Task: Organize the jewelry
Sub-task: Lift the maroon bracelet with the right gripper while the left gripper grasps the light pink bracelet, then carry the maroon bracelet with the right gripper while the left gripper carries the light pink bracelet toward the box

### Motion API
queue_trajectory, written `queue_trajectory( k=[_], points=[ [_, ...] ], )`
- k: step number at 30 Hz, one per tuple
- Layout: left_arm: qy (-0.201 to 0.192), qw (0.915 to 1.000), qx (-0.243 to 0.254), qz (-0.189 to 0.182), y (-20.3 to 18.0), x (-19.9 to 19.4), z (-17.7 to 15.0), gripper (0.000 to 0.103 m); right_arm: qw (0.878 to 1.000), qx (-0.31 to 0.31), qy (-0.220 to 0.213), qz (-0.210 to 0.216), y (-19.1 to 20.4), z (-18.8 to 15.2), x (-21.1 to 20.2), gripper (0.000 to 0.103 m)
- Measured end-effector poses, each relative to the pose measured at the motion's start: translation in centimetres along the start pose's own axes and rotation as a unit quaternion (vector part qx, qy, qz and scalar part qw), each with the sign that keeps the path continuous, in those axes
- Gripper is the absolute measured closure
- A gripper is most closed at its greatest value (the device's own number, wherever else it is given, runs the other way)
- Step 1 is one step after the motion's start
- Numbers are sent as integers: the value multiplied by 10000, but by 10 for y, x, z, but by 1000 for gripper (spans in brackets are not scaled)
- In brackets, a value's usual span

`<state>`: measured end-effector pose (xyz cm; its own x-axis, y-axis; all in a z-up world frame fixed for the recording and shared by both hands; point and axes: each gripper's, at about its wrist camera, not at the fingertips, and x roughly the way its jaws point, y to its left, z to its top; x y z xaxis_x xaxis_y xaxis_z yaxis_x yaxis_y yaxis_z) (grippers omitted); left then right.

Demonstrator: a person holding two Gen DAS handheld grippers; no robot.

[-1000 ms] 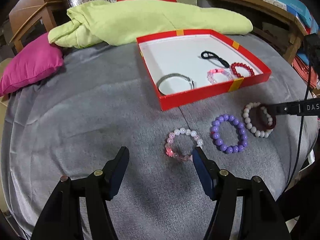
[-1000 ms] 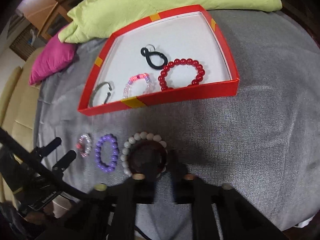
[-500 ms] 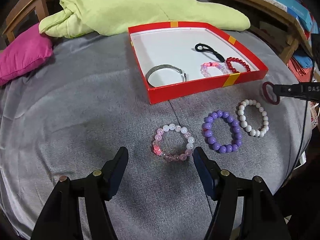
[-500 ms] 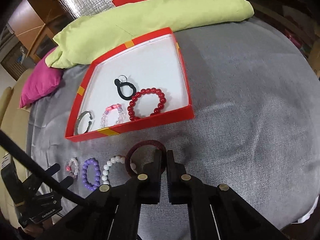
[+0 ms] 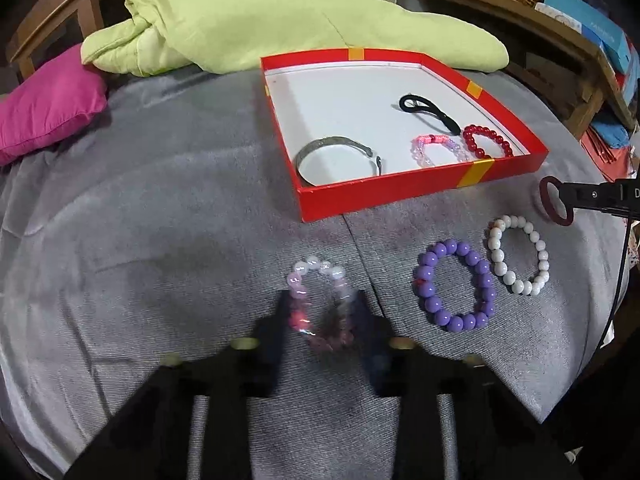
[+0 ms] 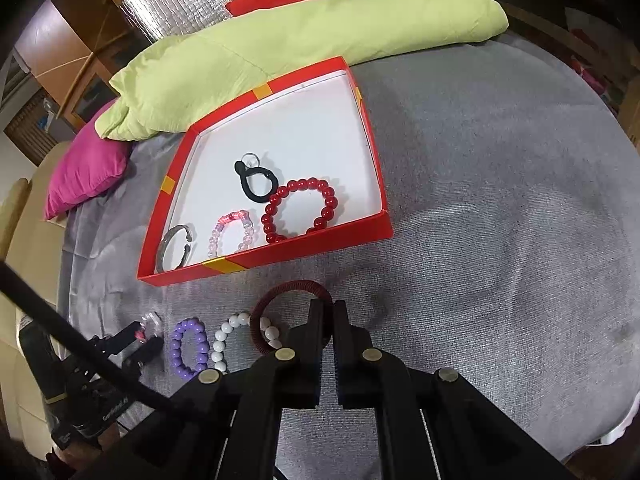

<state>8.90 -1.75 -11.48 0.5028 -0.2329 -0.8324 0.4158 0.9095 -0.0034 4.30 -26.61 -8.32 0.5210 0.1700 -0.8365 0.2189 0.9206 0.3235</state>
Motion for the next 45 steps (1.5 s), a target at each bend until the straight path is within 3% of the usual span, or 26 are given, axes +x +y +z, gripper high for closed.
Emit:
queue_trajectory(
  k=[1,25,30,35,45],
  points=[
    [20,9999,-73,-79,2,0,0,92,10000,2,-8,-1,0,0,0,98],
    [-556,9970,-461,-277,22,-45,-1,93,9987,-181,-293,378,19,0,-9,98],
    [-752,9958,-512,-127,23,-53,3,93,9978,-248,-396,478,25,-1,-12,98],
    [-934,9945,-358,297,16,-57,7,93,9975,-285,-393,508,28,-1,-11,98],
    [-963,9914,-244,853,4,-55,13,93,9977,-293,-393,472,28,-1,-9,98]
  ],
)
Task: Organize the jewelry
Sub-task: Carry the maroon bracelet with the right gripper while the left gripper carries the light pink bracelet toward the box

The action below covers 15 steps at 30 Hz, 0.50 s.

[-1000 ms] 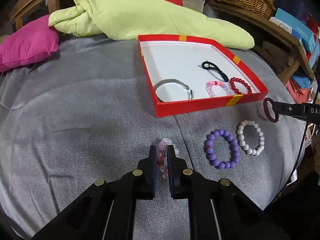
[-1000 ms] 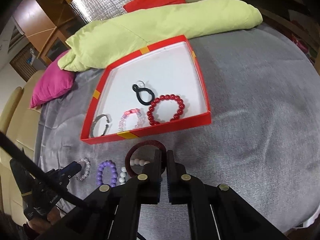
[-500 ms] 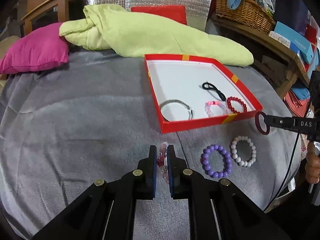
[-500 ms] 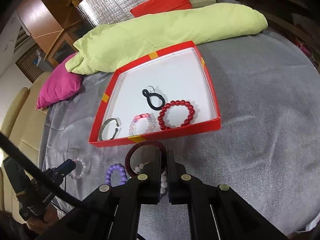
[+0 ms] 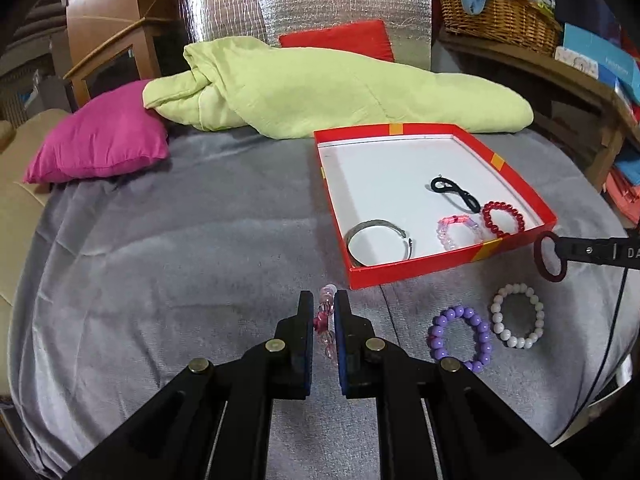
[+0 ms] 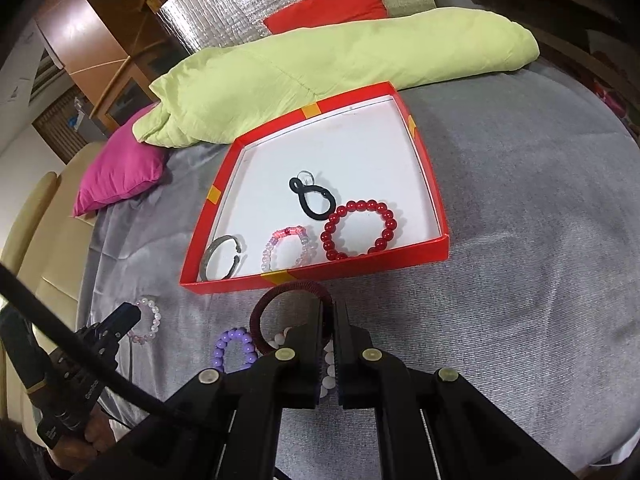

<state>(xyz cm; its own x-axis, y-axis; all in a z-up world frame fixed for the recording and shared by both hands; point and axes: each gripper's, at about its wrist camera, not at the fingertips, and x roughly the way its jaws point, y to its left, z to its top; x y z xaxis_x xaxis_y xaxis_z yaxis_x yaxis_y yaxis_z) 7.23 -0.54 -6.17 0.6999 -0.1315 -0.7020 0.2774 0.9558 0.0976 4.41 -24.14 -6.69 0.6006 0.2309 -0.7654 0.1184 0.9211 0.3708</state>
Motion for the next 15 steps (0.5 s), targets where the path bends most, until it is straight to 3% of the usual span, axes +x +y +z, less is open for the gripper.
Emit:
queue_trajectory(
  k=[15],
  points=[
    [44,9988,-37,489,-7,4,5,93,9997,-95,75,193,20,-6,3,98]
  ],
)
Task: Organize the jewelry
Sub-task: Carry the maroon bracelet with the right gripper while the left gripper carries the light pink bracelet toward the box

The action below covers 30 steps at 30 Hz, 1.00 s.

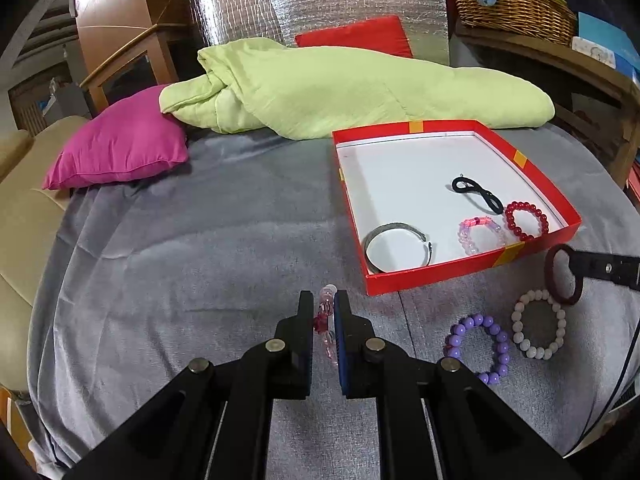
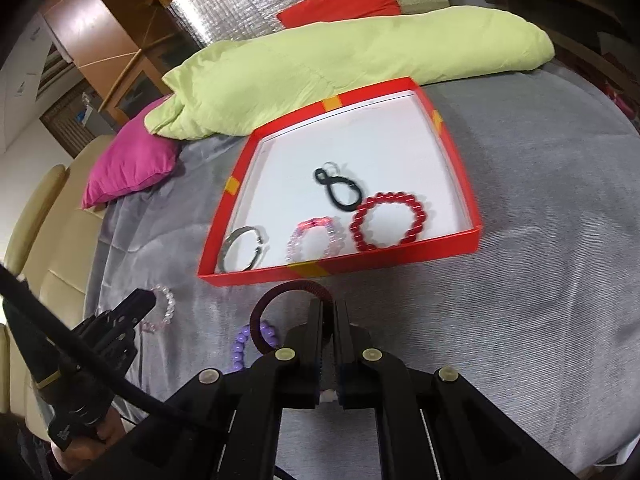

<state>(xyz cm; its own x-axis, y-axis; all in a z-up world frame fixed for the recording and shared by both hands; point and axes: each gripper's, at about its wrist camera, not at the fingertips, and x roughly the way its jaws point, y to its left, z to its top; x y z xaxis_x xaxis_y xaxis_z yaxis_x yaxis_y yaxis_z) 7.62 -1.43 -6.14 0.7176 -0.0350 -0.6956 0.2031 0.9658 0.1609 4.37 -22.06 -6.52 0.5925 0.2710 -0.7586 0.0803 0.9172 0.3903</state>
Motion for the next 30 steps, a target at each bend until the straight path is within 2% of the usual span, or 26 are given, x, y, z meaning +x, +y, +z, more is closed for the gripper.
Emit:
queue_trajectory(
  k=[7,15,22,30],
  points=[
    [-13,10000,-35,26,4,-2,0,93,9998,-160,70,136,20,-5,6,98],
    [-31,9998,-157,109,12,-5,0,92,9998,-142,114,115,22,-4,13,98],
    [-83,9995,-200,250,18,-8,-1,92,9996,-208,150,143,27,-6,16,98],
    [-228,9974,-447,523,42,-16,-2,92,9992,-264,198,205,34,-8,20,98]
  ],
)
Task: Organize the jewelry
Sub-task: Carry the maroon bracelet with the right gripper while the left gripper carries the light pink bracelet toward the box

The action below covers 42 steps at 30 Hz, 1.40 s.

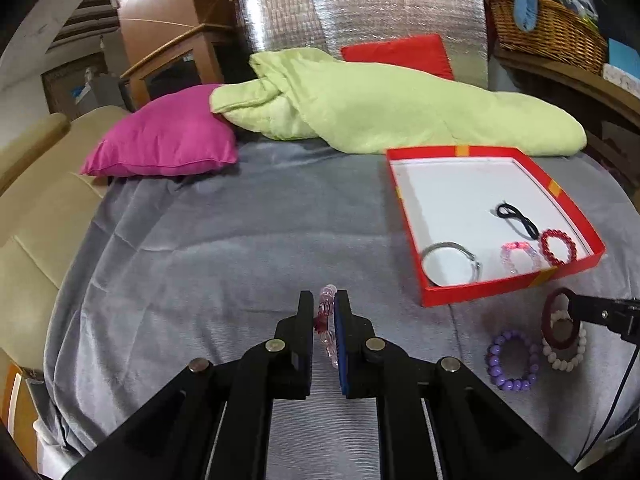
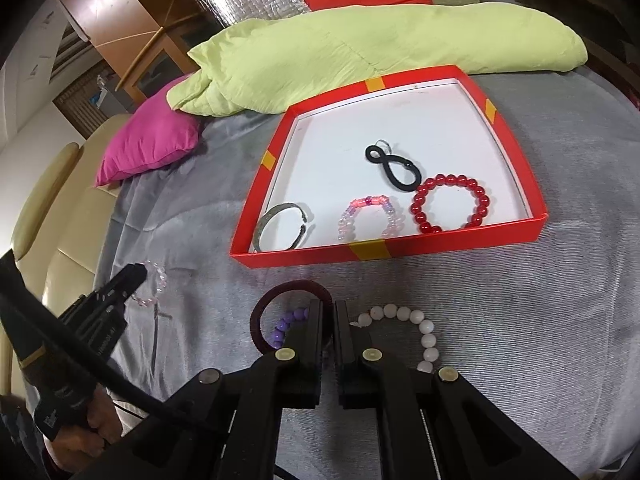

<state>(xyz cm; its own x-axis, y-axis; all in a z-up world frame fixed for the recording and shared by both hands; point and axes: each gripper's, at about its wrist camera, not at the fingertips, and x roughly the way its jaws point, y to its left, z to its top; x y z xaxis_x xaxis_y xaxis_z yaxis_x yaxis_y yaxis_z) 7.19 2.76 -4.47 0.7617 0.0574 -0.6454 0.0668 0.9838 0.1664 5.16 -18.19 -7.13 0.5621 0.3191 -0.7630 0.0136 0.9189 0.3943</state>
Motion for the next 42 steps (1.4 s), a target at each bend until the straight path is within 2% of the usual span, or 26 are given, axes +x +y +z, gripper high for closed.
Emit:
queue_trajectory(
  k=[8,17,32,42],
  points=[
    [-101,9995,-189,252,24,-5,-2,92,9999,-79,59,35,11,-2,8,98],
    [-125,9991,-241,320,34,-7,-4,92,9998,-166,128,69,23,-4,18,98],
    [-171,9989,-267,355,33,-8,-3,92,9996,-203,155,128,26,-2,24,98],
    [-385,9982,-344,295,29,-12,4,92,9998,-109,102,145,17,3,19,98]
  ],
)
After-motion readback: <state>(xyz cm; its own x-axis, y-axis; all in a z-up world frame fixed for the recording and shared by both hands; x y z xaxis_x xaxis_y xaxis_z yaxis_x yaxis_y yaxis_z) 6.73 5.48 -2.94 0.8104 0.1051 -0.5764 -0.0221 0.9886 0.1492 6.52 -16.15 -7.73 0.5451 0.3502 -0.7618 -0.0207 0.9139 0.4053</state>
